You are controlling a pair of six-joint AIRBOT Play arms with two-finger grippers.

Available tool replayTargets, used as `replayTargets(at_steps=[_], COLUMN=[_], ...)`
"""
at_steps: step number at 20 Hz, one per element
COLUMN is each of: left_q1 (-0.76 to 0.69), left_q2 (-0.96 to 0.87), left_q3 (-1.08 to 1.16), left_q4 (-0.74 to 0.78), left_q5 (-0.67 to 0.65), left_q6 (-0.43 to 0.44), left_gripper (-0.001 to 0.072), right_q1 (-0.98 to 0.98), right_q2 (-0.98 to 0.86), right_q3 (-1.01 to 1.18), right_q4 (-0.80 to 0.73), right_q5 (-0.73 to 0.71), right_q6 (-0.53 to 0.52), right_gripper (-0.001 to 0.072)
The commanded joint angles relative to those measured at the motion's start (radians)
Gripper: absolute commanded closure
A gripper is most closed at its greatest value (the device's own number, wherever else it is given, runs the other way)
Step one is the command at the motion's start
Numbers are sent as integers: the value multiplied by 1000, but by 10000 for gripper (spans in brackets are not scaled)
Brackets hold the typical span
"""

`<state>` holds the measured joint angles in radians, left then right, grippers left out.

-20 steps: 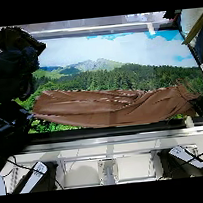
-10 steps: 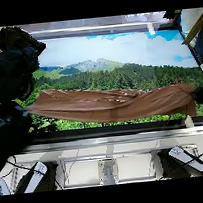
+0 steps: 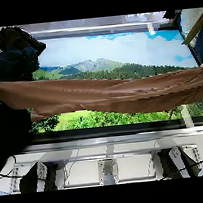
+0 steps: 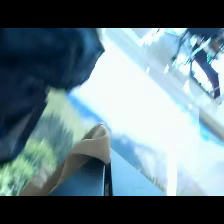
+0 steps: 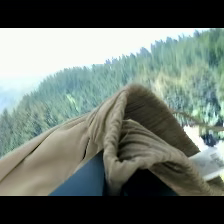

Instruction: Fold the clothes and pants, and hang the long-sleeved shirts on hangers.

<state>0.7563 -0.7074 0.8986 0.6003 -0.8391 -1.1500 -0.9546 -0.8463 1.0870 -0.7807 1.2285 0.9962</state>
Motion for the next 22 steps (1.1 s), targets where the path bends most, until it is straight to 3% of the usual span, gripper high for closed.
replayTargets(at_steps=[1,4,7,10,13,18,19,20,21,22], left_q1=[-22,-124,-305,-438,-510,-542,-543,-546,-546,-541], left_q2=[-30,-181,-419,-702,-949,-1175,-1188,-1190,-1187,-1178], left_q3=[91,94,168,389,613,853,862,862,864,866], left_q4=[13,21,58,110,133,131,129,125,125,125], left_q5=[-2,46,224,294,300,330,327,328,326,317], left_q6=[-18,-16,-15,-85,-134,-198,-197,-196,-197,-197], left_gripper=[696,696,697,697,696,693,635,251,1,-13], right_q1=[2,2,46,135,249,394,410,420,421,418], right_q2=[7,-113,-266,-388,-492,-631,-647,-655,-657,-653], right_q3=[58,58,58,58,58,58,58,60,66,80], right_q4=[8,13,19,19,25,26,35,62,79,76], right_q5=[16,35,-16,-234,-465,-760,-794,-820,-822,-797], right_q6=[27,74,102,192,209,279,279,279,278,277], right_gripper=[675,675,675,675,675,670,510,267,257,257])
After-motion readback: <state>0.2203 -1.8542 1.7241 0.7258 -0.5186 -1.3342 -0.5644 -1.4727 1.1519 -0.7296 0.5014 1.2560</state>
